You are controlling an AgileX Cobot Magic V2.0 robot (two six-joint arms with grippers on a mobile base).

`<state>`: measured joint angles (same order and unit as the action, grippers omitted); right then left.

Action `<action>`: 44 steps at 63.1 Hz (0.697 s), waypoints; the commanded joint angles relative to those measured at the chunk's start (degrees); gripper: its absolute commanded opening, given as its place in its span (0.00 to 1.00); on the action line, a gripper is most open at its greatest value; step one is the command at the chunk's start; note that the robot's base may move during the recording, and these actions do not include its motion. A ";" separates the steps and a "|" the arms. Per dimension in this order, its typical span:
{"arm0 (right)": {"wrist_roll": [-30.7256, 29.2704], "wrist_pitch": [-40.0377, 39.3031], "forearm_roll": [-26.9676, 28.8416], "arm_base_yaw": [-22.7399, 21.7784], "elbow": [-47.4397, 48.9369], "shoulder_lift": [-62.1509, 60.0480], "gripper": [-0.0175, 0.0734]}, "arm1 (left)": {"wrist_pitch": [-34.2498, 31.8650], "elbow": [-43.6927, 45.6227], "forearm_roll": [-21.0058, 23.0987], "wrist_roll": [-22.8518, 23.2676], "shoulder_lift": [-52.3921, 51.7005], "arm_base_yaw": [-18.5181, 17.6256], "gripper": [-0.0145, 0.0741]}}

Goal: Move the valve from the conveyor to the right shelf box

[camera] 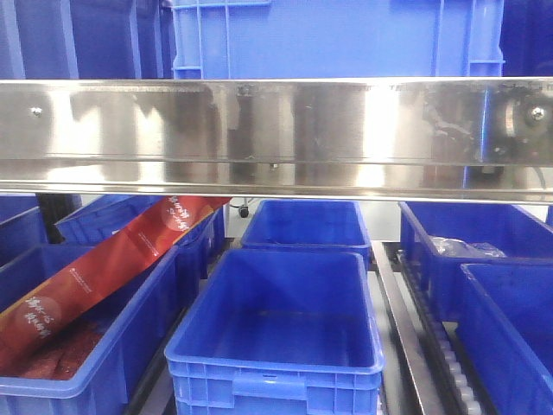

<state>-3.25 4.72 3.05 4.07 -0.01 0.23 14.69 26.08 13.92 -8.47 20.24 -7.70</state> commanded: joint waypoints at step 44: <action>-0.24 -1.76 0.11 -0.06 0.01 -0.23 0.01 | -5.41 -18.56 -15.74 9.05 -14.67 3.19 0.04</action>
<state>-3.34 4.72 3.05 4.07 -0.01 0.23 11.18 11.35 1.24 -2.93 8.77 -4.46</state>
